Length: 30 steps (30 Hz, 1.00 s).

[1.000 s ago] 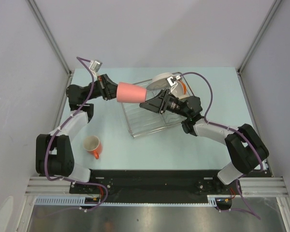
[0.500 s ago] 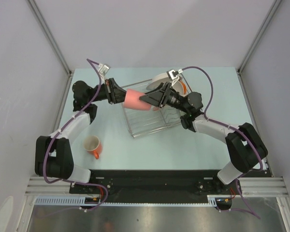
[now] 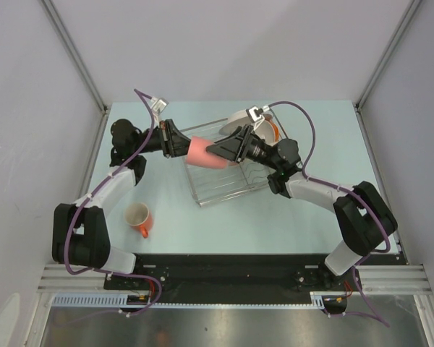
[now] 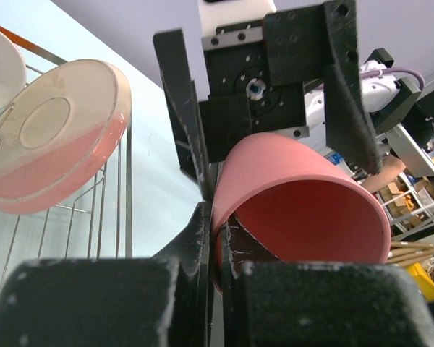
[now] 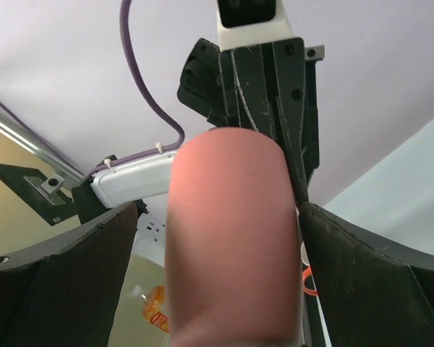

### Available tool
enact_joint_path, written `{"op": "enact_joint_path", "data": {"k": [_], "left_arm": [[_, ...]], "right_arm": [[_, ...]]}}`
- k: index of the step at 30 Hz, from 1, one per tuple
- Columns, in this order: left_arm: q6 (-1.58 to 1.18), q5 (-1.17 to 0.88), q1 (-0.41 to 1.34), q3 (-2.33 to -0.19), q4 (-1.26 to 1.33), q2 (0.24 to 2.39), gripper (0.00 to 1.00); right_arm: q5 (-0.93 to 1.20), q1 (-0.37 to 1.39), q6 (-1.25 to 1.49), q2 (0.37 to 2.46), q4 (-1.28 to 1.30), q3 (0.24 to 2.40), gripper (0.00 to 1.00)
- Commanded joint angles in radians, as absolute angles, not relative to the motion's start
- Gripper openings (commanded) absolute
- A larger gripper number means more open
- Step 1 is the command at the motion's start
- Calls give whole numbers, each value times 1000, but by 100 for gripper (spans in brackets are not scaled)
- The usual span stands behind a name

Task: Load the mixed dishes into the dish rack

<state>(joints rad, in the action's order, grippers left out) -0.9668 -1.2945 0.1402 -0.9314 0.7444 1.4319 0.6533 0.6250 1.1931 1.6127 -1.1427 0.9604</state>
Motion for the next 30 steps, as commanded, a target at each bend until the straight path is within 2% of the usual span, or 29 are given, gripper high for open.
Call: {"op": "enact_joint_path", "data": {"k": [1, 14, 17, 18, 20, 21, 22, 24, 25, 26, 28, 29, 30], "left_arm": [[-983, -1296, 138, -980, 798, 1407, 0], [-884, -1279, 135, -976, 684, 1405, 0], [-829, -1270, 135, -974, 629, 1410, 0], [-809, -1267, 135, -976, 611, 1414, 0], [-722, -1252, 135, -994, 508, 1416, 1], [-681, -1247, 135, -1008, 456, 1417, 5], [-636, -1241, 135, -1023, 320, 1420, 6], [-499, -1212, 133, -1080, 192, 1424, 14], [-465, -1204, 130, -1094, 149, 1422, 22], [-430, -1189, 127, -1103, 105, 1420, 43], [-401, -1171, 115, -1114, 71, 1414, 68], [-346, -1140, 110, -1130, 8, 1413, 91], [-321, -1132, 106, -1137, -39, 1410, 96]], "right_arm": [[670, 637, 1177, 1582, -1187, 899, 100], [643, 644, 1157, 1598, -1186, 922, 100], [660, 646, 1175, 1609, -1196, 936, 77], [669, 643, 1180, 1614, -1197, 939, 59], [672, 637, 1190, 1612, -1192, 942, 32], [675, 634, 1190, 1609, -1190, 942, 15], [678, 630, 1192, 1608, -1186, 940, 8], [681, 618, 1190, 1598, -1164, 934, 0], [681, 612, 1190, 1586, -1161, 928, 0], [681, 609, 1192, 1579, -1157, 924, 0], [684, 592, 1186, 1556, -1132, 910, 0], [687, 583, 1177, 1543, -1111, 910, 0], [698, 566, 1164, 1533, -1048, 911, 0]]}}
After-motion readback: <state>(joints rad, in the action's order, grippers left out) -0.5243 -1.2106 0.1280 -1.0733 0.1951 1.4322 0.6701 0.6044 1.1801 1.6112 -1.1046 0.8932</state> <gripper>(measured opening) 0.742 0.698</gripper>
